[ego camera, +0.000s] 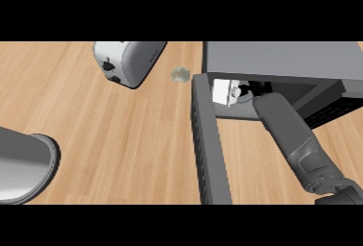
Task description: Pick up the milk, place it into the microwave and close the microwave
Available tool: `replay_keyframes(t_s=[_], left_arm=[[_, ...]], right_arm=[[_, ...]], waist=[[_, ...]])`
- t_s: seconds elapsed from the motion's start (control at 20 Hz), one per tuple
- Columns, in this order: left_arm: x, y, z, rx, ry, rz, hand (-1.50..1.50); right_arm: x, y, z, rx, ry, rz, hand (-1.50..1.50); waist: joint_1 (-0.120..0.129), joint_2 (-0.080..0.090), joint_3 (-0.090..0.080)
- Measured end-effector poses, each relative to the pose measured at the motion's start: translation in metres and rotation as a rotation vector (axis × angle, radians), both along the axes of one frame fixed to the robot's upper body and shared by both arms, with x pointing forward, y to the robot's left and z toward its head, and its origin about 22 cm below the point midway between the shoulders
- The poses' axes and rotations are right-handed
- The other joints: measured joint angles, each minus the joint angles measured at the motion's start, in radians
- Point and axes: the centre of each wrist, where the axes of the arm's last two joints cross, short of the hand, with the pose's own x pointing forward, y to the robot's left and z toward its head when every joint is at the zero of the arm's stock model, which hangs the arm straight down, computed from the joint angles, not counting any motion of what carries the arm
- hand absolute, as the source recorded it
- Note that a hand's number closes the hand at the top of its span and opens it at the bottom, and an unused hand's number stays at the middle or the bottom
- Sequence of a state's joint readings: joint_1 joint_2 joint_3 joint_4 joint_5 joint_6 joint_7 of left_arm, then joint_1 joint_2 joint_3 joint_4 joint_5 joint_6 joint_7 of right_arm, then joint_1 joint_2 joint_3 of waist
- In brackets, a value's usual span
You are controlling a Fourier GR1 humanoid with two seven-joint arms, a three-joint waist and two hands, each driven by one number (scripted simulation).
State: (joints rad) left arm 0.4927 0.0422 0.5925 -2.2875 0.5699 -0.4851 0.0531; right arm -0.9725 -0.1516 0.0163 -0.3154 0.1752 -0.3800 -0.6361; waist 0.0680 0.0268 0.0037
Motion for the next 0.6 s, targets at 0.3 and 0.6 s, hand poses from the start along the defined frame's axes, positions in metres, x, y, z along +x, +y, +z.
replay_keyframes(t_s=[0.3, 0.6], left_arm=[[0.005, 0.0, 0.001, 0.003, -0.004, -0.018, -1.5], [0.012, 0.0, 0.0, 0.005, -0.004, -0.036, -1.5]], right_arm=[[0.006, -0.01, 0.007, -0.092, -0.074, -0.121, 1.5], [0.011, -0.023, 0.012, -0.202, -0.145, -0.202, 1.5]], waist=[[0.022, 0.016, 0.004], [0.043, 0.031, 0.006]])
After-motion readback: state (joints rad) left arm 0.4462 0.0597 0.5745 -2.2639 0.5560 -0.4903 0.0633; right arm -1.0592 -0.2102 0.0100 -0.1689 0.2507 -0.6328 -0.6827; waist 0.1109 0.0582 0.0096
